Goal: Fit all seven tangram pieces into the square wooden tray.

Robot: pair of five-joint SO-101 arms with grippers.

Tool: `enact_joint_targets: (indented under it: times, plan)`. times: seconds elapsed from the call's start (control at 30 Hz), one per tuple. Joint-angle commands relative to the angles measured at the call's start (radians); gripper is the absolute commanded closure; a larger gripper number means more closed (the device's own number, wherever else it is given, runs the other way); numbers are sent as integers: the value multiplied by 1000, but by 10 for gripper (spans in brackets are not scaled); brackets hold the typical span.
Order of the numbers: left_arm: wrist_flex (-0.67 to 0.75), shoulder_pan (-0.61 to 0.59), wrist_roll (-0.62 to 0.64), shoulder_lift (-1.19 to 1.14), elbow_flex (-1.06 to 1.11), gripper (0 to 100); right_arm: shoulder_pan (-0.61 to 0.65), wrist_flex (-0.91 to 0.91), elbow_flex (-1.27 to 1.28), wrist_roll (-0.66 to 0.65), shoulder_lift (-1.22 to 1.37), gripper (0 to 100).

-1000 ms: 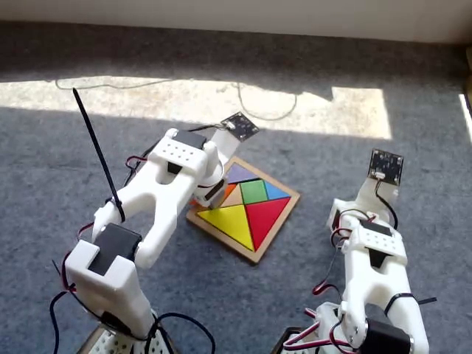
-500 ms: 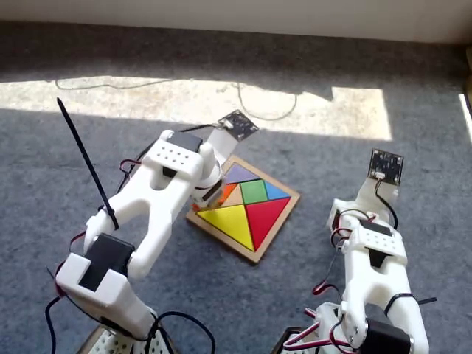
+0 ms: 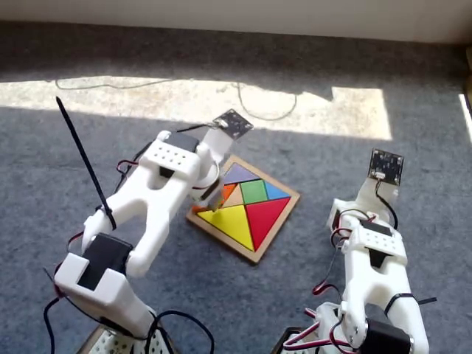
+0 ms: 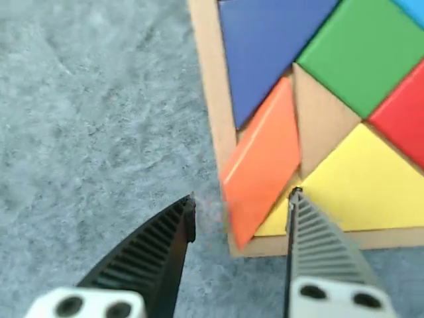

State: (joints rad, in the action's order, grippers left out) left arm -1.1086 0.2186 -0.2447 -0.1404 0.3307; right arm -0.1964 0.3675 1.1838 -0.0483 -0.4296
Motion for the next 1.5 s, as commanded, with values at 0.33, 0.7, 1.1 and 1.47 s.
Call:
enact_joint_targets:
  times: [0.33, 0.7, 1.1, 1.47]
  plan:
    - [31, -21, 11, -200, -205, 823, 10, -28, -59, -11, 2, 991]
    - [-95, 65, 11, -150, -229, 845, 10, -28, -59, -11, 2, 991]
    - [-89, -38, 11, -122, -208, 758, 10, -28, -59, -11, 2, 991]
    - [-132, 36, -66, -252, -245, 864, 10, -28, -59, -11, 2, 991]
